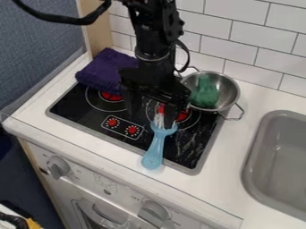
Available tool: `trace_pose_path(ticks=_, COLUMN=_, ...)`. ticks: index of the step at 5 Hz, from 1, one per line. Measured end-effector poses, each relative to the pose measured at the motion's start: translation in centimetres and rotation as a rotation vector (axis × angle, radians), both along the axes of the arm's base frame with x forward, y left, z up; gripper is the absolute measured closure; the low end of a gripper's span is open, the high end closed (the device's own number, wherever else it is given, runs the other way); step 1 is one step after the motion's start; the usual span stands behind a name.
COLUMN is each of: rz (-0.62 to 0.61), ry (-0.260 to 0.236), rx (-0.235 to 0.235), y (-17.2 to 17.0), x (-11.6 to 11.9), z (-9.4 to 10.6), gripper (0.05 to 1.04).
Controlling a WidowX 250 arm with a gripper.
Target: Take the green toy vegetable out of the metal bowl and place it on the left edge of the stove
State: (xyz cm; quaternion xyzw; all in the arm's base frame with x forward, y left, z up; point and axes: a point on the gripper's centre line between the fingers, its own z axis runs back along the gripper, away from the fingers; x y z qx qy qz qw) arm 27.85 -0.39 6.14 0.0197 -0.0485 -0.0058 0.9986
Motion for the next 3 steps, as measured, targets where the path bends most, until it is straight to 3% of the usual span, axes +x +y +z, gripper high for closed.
trace_pose_path(ticks=1, rz=0.005, ry=0.029, rx=0.001, y=0.0, x=-0.2, z=-0.7, gripper=0.083)
trace_pose_path(ticks=2, rz=0.018, ry=0.01, rx=0.005, y=0.1, x=1.1, z=0.2, gripper=0.083)
trace_pose_path(ticks=3, rz=0.05, ry=0.012, rx=-0.021, y=-0.4, x=4.0, z=1.0, gripper=0.083)
